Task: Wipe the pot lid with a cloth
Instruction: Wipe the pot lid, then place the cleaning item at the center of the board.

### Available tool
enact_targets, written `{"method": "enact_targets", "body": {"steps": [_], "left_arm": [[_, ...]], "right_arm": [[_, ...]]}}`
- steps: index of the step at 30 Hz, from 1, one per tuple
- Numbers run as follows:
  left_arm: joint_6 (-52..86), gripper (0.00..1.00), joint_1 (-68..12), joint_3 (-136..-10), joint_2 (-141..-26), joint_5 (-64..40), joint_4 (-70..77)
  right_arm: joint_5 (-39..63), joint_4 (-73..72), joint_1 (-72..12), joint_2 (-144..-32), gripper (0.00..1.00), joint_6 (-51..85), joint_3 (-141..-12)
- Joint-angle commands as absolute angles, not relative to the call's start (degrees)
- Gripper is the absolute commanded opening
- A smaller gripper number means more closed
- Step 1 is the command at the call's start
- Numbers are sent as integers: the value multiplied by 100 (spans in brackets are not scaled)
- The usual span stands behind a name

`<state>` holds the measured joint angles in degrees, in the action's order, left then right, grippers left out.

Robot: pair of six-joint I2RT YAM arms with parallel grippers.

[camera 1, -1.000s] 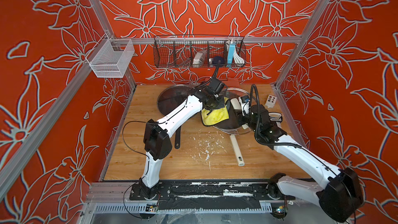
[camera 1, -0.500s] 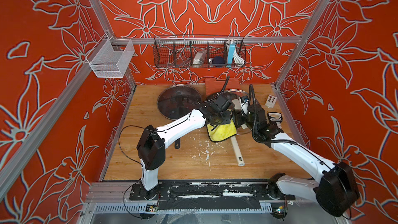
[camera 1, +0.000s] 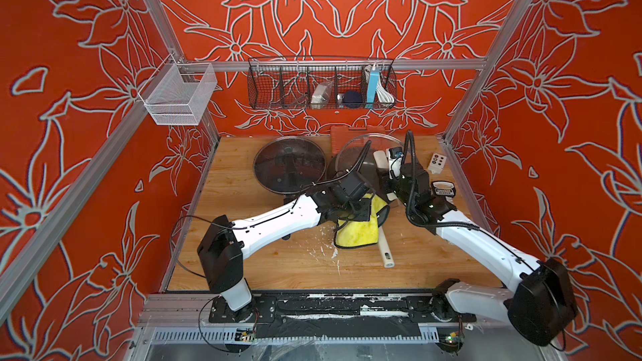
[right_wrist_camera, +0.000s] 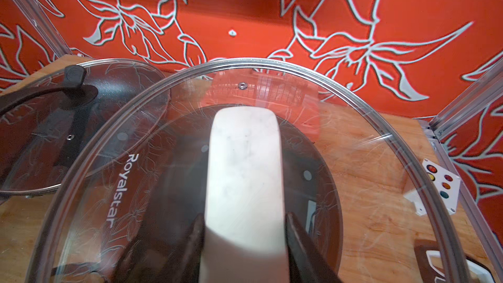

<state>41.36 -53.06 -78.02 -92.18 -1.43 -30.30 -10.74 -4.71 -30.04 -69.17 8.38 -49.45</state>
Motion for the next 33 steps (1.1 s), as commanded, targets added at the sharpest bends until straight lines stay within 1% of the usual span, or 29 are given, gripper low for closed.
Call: {"method": "enact_targets", "body": {"steps": [1,7,13,20,22,25,27,29,30,31,32,33], "left_arm": [[4263,0,-5343,-7259,-8686,11,-2915],[4103,0,-5344,-6552,-7983,312,-3120],[3921,0,-5344,-6038,-7780,712,-3267],[3737,36,-5326,-5484,-7830,844,-2762],[3645,41,-5312,-5437,-7874,884,-2663],[3539,42,-5300,-5317,-7912,904,-2456],[3538,46,-5283,-5237,-7919,961,-2359],[3501,54,-5267,-5189,-7945,1027,-2378],[3505,66,-5252,-5209,-7972,1076,-2490],[3503,80,-5240,-5272,-8021,1164,-2676],[3480,88,-5238,-5364,-8100,1281,-2886],[3451,92,-5238,-5507,-8200,1452,-3192]], "right_arm": [[-1310,-1894,-3023,-6723,0,891,-5687],[-1279,-1642,-3014,-6888,0,783,-5964],[-1345,-1336,-3005,-7146,0,797,-6259],[-1389,-1196,-3001,-7476,0,956,-6362],[-1389,-1182,-2999,-7567,0,980,-6370],[-1398,-1221,-3006,-7701,0,1025,-6355],[-1406,-1271,-3006,-7800,0,1060,-6324],[-1376,-1339,-3006,-7926,0,1089,-6310],[-1361,-1374,-3001,-7973,0,1094,-6307],[-1347,-1410,-2999,-8037,0,1112,-6297],[-1349,-1452,-3004,-8091,0,1133,-6286],[-1345,-1503,-3006,-8148,0,1155,-6276]]}}
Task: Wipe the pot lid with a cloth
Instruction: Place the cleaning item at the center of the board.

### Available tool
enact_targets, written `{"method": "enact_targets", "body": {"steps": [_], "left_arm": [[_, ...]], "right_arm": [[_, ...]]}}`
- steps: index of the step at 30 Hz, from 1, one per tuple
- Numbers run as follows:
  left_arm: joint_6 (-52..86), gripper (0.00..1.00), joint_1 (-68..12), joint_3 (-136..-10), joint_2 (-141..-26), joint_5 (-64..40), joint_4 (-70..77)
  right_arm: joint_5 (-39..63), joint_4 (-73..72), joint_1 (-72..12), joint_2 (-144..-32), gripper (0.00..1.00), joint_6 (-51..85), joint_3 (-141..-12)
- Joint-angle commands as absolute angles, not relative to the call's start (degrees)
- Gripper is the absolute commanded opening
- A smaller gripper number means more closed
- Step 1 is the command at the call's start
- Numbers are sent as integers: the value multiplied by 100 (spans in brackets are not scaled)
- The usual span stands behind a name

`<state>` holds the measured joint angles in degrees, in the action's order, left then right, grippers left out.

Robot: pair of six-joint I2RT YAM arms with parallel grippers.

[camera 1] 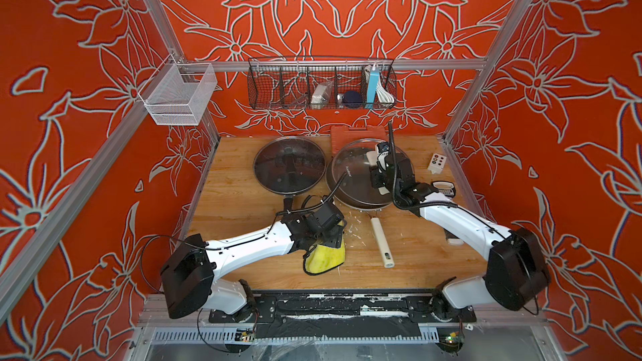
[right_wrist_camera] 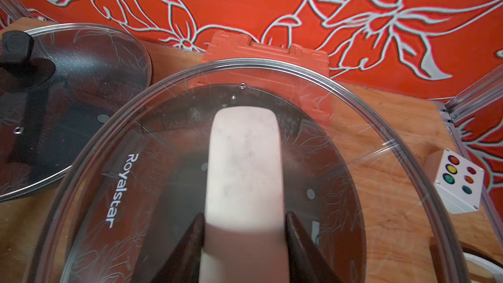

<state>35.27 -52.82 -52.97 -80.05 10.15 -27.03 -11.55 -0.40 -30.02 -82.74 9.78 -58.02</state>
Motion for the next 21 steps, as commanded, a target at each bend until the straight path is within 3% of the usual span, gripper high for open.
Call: {"method": "enact_targets", "body": {"steps": [1,7,21], "left_arm": [[3413,95,-5238,-5636,-8293,1605,-3436],[3310,100,-5238,-5598,-8029,1790,-3611],[2970,100,-5237,-5880,-7182,1898,-4345]], "right_arm": [[-1315,-1578,-3006,-8201,0,1166,-6252],[-1340,-1801,-3003,-8468,0,1201,-6189],[-1286,-1878,-3006,-8779,0,1350,-6248]]}}
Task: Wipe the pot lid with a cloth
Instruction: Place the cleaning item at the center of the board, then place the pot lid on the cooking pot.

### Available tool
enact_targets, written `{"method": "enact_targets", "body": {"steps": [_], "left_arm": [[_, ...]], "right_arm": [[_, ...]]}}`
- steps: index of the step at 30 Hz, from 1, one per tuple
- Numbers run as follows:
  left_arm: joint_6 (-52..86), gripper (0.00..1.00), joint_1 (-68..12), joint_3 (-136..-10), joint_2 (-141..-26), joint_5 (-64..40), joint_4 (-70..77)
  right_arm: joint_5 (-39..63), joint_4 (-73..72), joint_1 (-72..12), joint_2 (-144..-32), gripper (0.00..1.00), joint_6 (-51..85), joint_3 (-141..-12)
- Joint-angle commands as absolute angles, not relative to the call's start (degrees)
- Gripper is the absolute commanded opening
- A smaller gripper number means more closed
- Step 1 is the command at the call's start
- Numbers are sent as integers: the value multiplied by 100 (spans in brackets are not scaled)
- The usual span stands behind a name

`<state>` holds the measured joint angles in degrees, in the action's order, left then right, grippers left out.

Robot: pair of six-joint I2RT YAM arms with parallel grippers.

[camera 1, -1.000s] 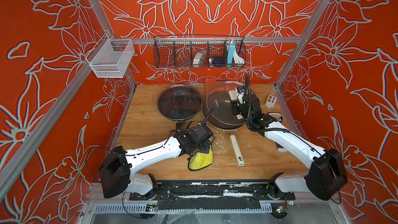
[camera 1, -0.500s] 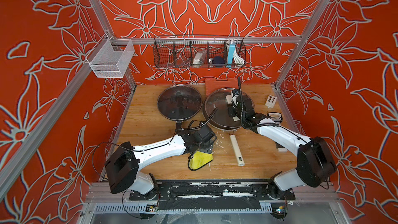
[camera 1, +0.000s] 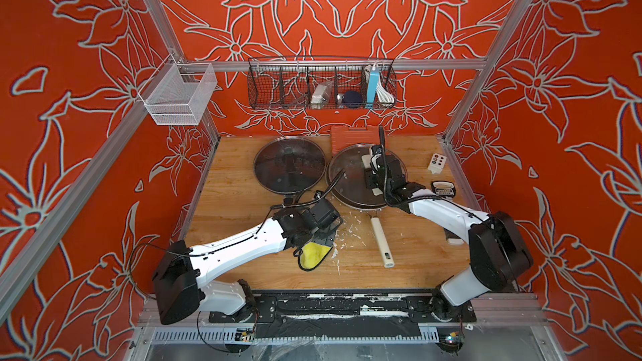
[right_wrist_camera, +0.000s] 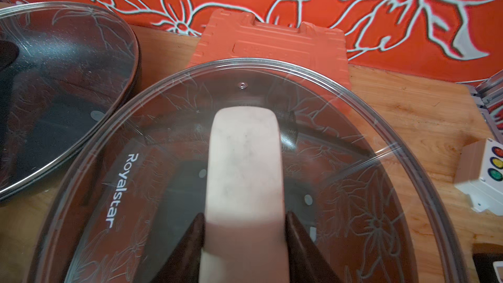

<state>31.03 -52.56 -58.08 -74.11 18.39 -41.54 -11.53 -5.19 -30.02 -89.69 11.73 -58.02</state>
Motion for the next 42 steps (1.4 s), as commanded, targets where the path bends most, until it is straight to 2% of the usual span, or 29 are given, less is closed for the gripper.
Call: {"method": "enact_targets", "body": {"steps": [1,11,22,42], "left_arm": [[2934,100,-5238,-5870,-7106,1858,-4318],[2772,100,-5182,-5661,-6430,1569,-3911],[2570,100,-4482,-5333,-5470,1134,-3515],[2497,100,-4280,-5232,-5124,1169,-3639]], "right_arm": [[-1267,-1884,-3005,-8791,0,1377,-6242],[-1117,-1924,-3026,-8875,0,1467,-6233],[-1148,-1804,-3187,-8731,0,1402,-6179],[-1748,-1701,-3263,-8510,0,1521,-5770]]}}
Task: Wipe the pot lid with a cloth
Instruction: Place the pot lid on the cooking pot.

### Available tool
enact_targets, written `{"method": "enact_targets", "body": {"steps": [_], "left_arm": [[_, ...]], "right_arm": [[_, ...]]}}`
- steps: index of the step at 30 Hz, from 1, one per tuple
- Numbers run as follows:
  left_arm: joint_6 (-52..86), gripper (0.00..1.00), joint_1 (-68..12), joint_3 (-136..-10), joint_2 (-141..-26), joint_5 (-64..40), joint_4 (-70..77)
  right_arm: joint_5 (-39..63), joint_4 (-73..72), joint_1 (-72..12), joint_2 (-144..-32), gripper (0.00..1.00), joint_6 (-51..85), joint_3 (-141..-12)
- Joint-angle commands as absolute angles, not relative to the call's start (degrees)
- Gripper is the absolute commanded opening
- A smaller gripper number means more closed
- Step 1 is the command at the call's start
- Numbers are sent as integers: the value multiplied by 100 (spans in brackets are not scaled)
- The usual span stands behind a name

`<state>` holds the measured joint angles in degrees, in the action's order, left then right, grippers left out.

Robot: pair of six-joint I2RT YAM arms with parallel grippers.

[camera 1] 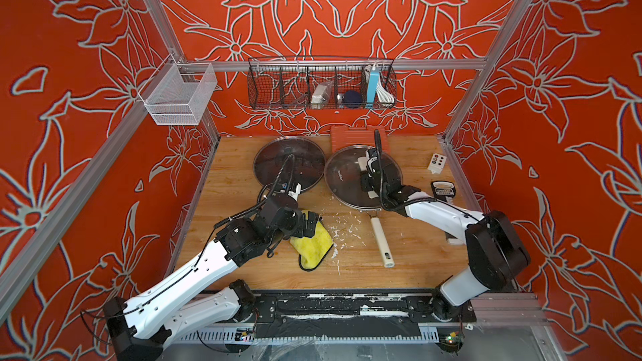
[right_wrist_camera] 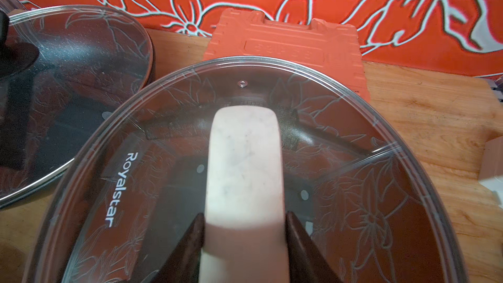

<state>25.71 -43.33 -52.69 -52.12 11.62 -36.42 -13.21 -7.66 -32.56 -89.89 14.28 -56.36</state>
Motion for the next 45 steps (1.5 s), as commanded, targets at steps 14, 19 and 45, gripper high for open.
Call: {"method": "enact_targets", "body": {"steps": [14,19,45], "left_arm": [[2472,100,-4245,-5225,-5037,1318,-3652],[2454,99,-4217,-5156,-4987,1336,-3582],[1874,100,-3108,-3417,-4665,1337,-635]], "right_arm": [[-1553,-1890,-3261,-8756,0,1640,-5739],[-1457,-2050,-3261,-8919,0,1722,-5702],[-1285,-1698,-3235,-7216,98,972,-4038]]}}
